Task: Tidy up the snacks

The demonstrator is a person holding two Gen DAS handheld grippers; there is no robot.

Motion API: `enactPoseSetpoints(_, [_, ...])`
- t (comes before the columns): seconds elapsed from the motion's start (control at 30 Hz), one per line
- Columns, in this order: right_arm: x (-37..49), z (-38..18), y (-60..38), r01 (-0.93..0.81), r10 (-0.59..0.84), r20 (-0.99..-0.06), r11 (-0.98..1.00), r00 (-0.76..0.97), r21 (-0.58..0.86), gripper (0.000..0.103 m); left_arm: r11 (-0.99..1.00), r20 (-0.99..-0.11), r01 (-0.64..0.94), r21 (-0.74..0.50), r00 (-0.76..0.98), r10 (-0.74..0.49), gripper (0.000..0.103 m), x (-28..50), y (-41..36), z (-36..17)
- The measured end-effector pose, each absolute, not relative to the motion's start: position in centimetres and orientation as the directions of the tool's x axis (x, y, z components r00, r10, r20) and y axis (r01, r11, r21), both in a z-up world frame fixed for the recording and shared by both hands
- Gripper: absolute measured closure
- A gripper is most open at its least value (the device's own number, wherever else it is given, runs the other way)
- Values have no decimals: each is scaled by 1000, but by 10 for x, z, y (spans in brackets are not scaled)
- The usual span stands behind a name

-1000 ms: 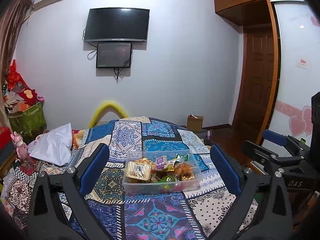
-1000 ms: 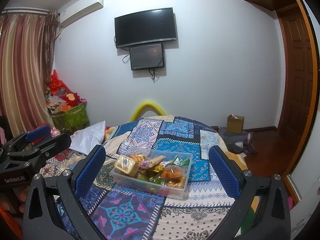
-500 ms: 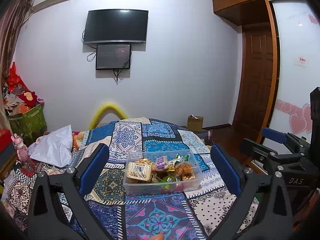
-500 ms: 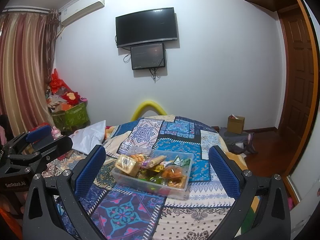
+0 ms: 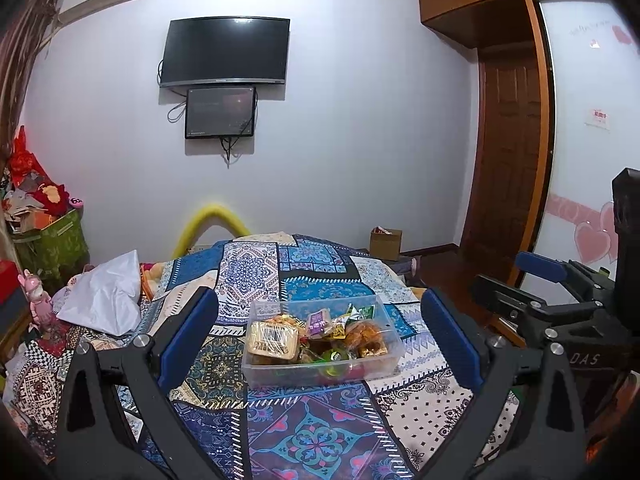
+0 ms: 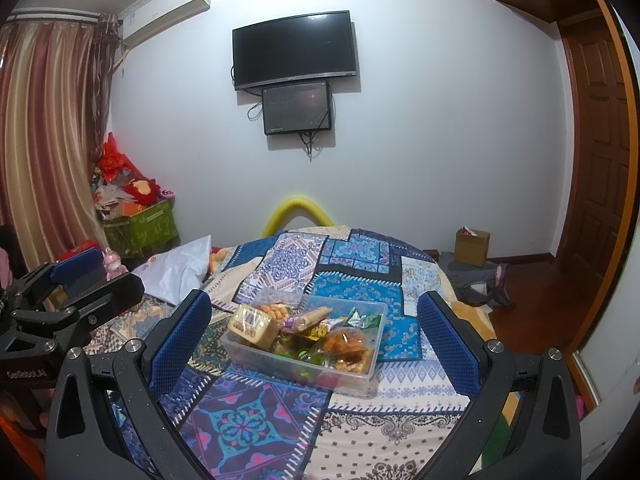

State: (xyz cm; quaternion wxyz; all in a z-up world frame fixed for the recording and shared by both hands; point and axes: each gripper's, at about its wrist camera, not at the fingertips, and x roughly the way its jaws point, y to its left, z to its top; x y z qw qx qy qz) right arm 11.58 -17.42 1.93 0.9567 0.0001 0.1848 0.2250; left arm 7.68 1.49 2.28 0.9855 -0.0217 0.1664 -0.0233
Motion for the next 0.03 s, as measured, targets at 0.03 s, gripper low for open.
enactPoseSetpoints(0.03, [116,19,-174,-430,430,-355,899,830,83,0,998,-331,42,-51,942,-56,1,78,15,22])
